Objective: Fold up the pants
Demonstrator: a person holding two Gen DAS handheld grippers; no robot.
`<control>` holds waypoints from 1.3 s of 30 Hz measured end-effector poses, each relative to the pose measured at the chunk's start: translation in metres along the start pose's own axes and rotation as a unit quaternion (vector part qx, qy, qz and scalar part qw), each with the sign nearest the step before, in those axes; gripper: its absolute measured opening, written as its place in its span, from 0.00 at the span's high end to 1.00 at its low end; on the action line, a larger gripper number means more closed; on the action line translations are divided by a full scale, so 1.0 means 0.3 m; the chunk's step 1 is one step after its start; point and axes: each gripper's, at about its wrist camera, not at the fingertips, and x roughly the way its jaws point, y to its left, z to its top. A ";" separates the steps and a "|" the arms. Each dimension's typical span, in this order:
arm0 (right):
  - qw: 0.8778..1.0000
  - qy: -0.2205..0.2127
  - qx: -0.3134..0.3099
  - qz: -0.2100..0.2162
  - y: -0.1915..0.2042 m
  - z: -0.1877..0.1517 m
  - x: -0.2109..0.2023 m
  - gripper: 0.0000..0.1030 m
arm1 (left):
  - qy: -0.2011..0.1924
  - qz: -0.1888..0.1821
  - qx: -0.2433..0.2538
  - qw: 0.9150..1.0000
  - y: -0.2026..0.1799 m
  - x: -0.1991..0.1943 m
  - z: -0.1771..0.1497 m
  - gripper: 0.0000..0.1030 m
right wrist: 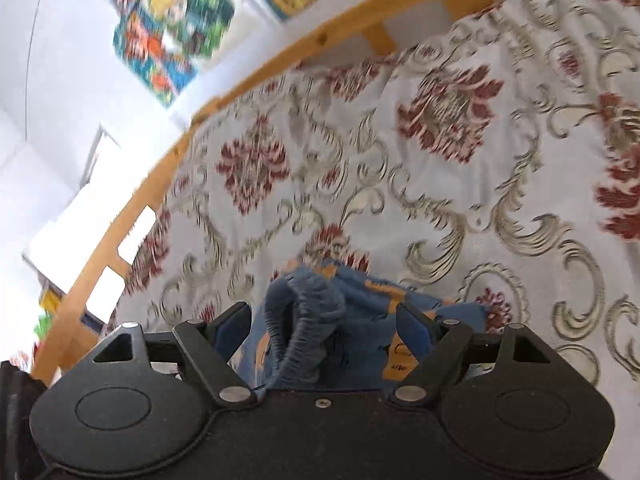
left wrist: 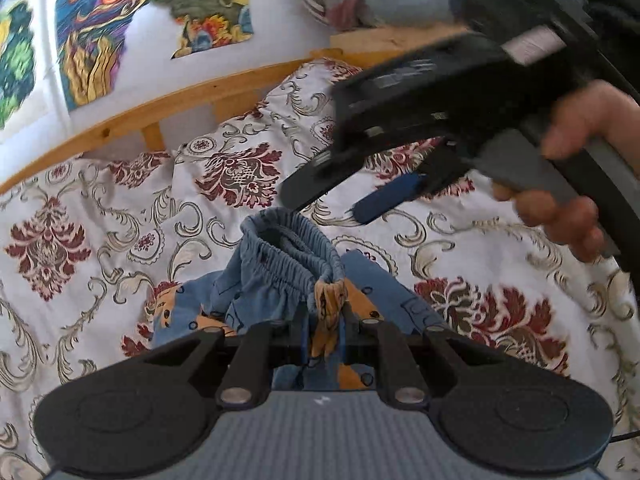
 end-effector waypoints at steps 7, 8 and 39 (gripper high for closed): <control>0.999 0.010 -0.032 -0.022 0.040 -0.013 0.006 0.83 | 0.004 0.001 0.012 1.000 -0.030 0.003 0.004 0.86; 0.999 0.006 -0.034 -0.024 0.039 -0.010 -0.002 0.83 | 0.002 0.001 0.013 1.000 -0.031 -0.002 0.009 0.86; 0.982 -0.071 -0.073 -0.161 -0.070 -0.205 -0.105 0.59 | -0.004 -0.130 -0.067 0.989 0.026 -0.002 -0.087 0.43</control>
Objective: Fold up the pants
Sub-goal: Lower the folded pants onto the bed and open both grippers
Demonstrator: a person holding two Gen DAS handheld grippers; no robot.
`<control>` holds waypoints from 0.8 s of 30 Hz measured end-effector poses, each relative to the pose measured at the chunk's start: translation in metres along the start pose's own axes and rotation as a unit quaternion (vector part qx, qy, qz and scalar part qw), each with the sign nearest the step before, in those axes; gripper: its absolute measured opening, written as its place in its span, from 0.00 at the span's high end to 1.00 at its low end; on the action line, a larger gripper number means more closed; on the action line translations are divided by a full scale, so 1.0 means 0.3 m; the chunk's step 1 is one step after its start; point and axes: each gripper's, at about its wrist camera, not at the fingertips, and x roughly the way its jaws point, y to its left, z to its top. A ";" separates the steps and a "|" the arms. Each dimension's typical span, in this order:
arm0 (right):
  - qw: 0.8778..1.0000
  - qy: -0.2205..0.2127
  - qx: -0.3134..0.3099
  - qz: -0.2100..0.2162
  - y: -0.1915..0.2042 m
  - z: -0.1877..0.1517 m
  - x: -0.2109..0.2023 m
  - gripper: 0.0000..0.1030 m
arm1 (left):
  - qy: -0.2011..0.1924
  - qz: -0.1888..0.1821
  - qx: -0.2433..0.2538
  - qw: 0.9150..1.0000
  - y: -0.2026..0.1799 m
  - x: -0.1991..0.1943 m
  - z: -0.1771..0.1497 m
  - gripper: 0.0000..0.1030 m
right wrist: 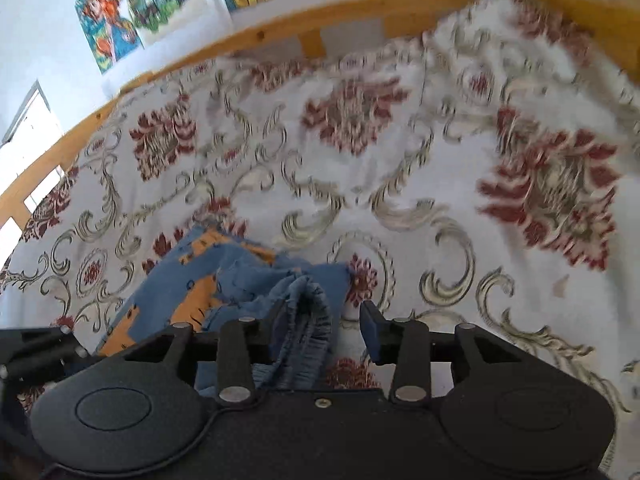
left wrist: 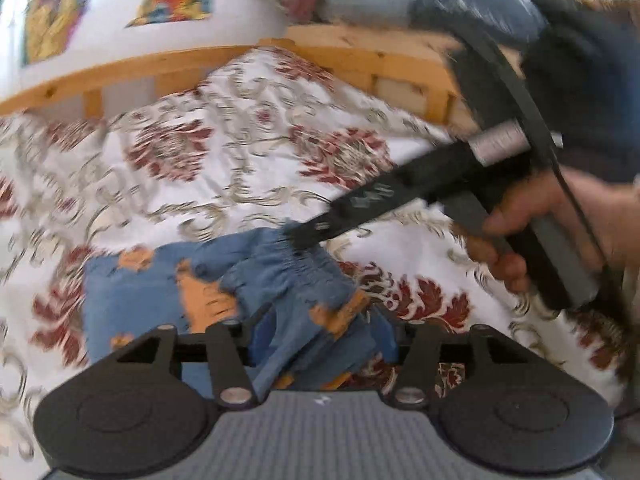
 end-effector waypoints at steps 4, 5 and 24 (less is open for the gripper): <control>0.998 -0.026 -0.034 0.037 0.108 -0.053 -0.026 0.59 | -0.009 0.064 -0.071 0.995 0.130 -0.064 -0.016 0.43; 0.998 -0.023 -0.048 0.033 0.138 -0.066 -0.018 0.59 | -0.008 0.072 -0.095 0.993 0.168 -0.067 -0.023 0.43; 0.990 -0.049 -0.114 -0.069 0.239 -0.113 0.042 0.49 | 0.006 0.152 -0.113 0.982 0.278 -0.074 -0.007 0.25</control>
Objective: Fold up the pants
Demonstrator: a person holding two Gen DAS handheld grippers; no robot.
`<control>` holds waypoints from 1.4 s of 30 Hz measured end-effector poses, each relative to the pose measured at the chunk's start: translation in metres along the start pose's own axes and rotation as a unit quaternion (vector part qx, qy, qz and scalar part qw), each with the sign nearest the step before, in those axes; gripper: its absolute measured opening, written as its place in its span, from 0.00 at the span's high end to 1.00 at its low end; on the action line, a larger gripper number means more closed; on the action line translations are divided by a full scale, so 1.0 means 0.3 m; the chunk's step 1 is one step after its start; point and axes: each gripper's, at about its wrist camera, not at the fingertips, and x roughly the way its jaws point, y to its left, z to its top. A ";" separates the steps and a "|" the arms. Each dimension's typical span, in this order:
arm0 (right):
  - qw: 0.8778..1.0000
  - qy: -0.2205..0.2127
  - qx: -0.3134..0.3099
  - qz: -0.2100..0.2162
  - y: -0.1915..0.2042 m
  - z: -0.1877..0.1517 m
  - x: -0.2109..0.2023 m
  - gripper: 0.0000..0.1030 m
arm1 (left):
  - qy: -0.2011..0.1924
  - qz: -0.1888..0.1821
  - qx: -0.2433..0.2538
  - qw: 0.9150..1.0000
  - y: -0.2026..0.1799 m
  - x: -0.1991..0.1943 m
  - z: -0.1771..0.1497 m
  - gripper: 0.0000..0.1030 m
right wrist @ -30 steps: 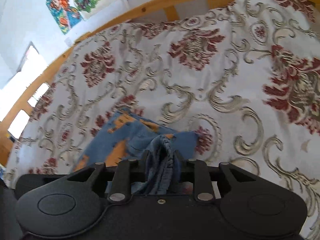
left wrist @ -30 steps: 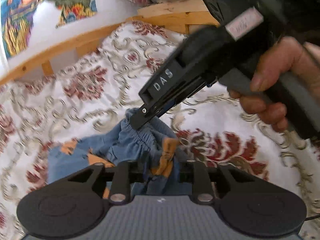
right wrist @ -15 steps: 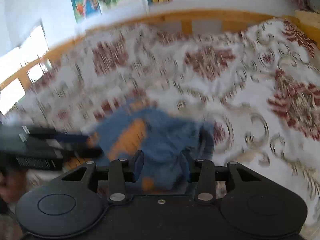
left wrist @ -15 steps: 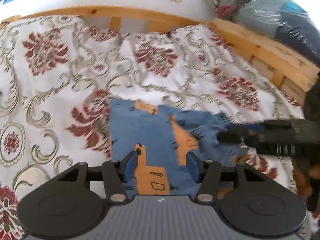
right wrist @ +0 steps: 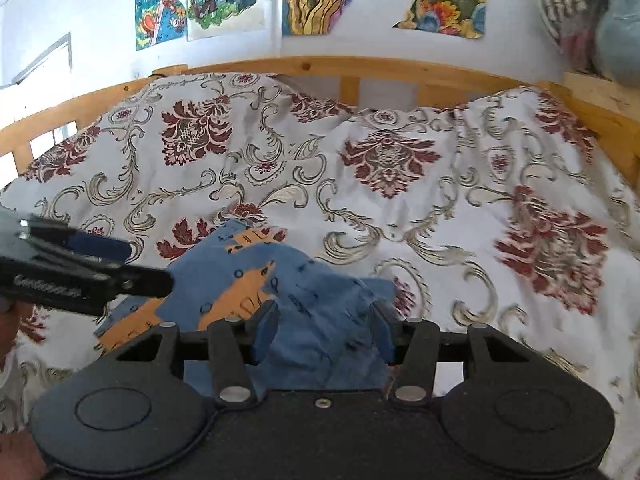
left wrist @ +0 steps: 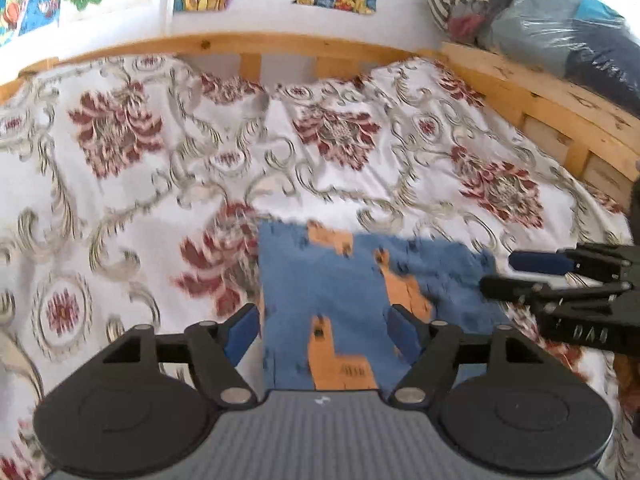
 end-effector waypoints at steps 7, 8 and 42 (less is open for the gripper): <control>0.999 0.037 0.019 -0.021 -0.031 -0.060 0.065 0.44 | 0.062 0.052 -0.012 0.997 0.022 0.171 0.050 0.19; 0.999 0.040 0.026 -0.023 -0.040 -0.069 0.066 0.42 | 0.069 0.051 -0.015 0.996 0.029 0.186 0.044 0.18; 0.995 -0.010 0.104 0.006 0.021 -0.089 -0.160 0.02 | 0.042 0.040 -0.054 0.997 0.098 -0.065 -0.091 0.02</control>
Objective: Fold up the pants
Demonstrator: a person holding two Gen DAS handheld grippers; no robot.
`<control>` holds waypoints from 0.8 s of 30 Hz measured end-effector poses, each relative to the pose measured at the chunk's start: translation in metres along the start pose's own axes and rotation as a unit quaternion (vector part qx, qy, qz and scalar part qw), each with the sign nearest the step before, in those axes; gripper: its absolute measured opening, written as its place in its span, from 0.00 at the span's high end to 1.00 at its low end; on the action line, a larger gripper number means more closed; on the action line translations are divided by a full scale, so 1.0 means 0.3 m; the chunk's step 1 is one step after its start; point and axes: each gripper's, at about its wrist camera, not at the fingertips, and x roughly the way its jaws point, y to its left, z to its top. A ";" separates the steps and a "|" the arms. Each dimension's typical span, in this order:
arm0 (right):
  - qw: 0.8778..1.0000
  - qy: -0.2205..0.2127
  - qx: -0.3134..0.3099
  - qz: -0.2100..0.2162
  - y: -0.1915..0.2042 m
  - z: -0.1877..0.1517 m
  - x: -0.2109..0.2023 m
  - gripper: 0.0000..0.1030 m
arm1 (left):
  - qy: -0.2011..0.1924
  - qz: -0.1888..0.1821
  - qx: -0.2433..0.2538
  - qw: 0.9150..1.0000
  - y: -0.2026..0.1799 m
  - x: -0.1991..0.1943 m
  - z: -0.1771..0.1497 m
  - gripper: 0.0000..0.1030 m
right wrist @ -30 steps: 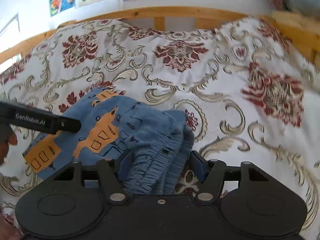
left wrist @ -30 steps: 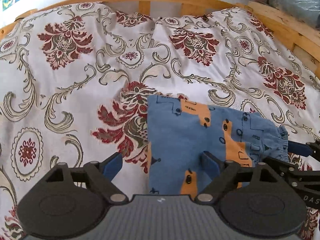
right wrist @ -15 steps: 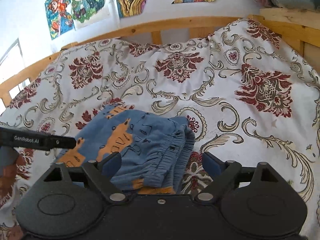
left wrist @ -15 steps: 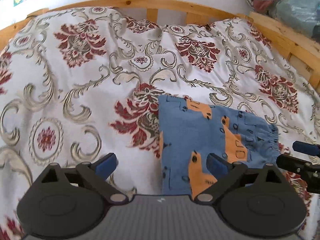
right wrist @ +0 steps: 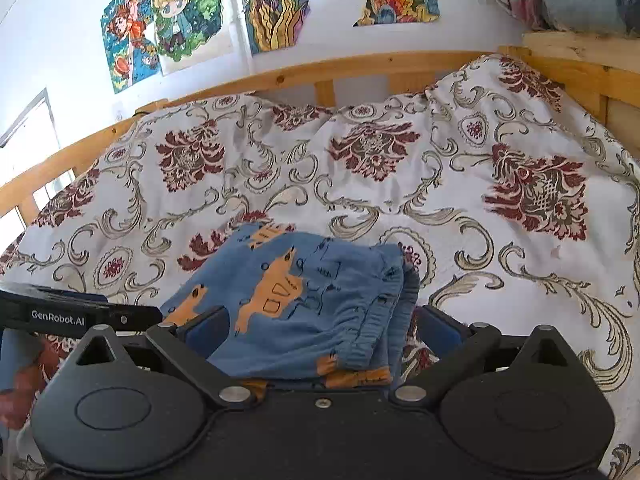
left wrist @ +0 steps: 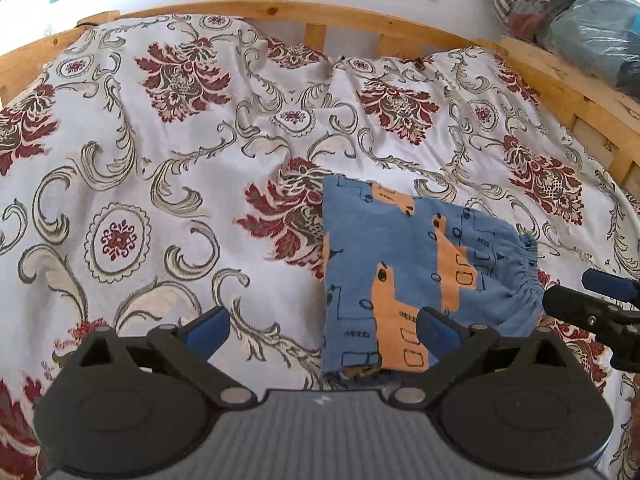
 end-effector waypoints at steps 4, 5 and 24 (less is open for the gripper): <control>1.000 0.026 0.004 0.007 -0.016 -0.007 0.001 0.01 | 0.009 0.004 0.013 1.000 0.003 -0.001 -0.005 0.01; 0.999 0.037 0.005 0.010 -0.021 -0.007 0.005 0.01 | 0.013 0.004 0.015 1.000 0.007 -0.001 -0.006 0.01; 0.993 0.098 0.049 0.046 -0.187 0.033 0.086 0.01 | 0.063 -0.013 0.006 0.998 0.107 0.040 0.038 0.01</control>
